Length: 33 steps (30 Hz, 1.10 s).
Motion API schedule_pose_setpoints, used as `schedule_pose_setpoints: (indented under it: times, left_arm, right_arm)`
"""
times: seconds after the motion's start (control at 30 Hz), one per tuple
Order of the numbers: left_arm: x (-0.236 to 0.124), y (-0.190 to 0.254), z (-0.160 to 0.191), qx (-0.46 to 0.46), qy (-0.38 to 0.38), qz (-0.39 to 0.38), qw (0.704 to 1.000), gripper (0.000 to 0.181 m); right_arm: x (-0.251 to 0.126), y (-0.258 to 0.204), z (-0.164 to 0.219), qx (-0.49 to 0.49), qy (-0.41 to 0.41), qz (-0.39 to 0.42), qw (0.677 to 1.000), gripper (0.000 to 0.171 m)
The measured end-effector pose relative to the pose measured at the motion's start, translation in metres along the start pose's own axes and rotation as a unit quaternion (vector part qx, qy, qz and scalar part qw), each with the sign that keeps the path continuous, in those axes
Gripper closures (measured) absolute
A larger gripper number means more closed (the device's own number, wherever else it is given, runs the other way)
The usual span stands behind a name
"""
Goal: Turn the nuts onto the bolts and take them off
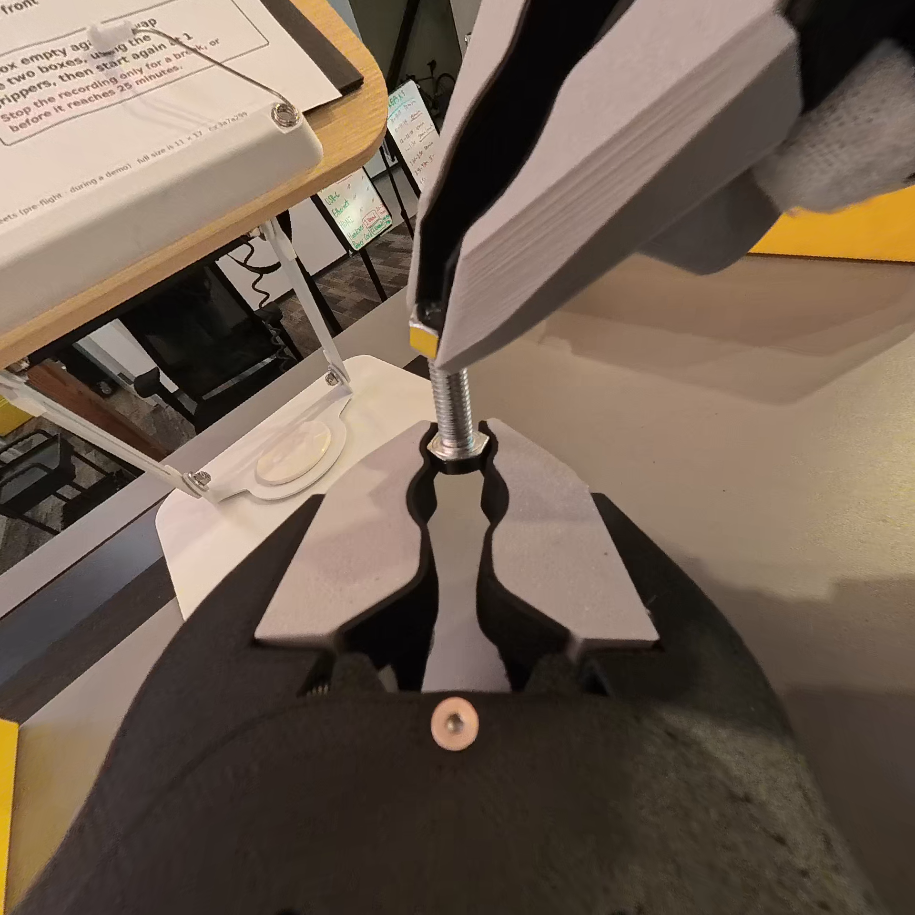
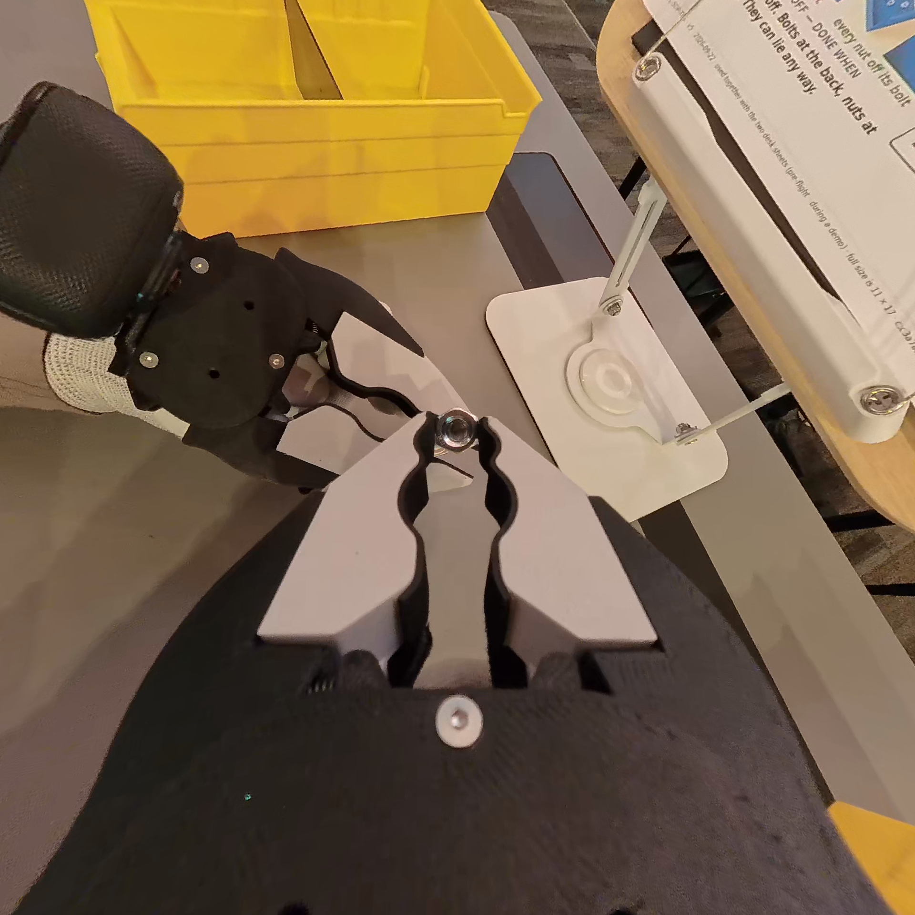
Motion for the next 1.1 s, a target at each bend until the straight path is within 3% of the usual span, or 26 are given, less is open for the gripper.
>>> schedule_pose_setpoints:
  times: [0.6,1.1]
  left_arm:
    - [-0.0028,0.0031,-0.0057,0.000,0.017,0.008,1.000,0.167]
    - [-0.0022,0.0084,-0.0043,0.000,0.011,0.025,1.000,0.167]
  right_arm:
    - [-0.0002,-0.0021,-0.0015,-0.008,0.003,-0.004,1.000,0.155]
    - [-0.0032,-0.0065,-0.0010,-0.076,-0.040,0.016,0.996,0.155]
Point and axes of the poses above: each gripper's, where its closed fingertips meet, x out along the fingers, z out of its underside, y = z × x across the jaws, the point moved 3 cm from there along -x, back along the fingers, and after that the axes turned 14 degrees about -x, right-handed, at the moved point
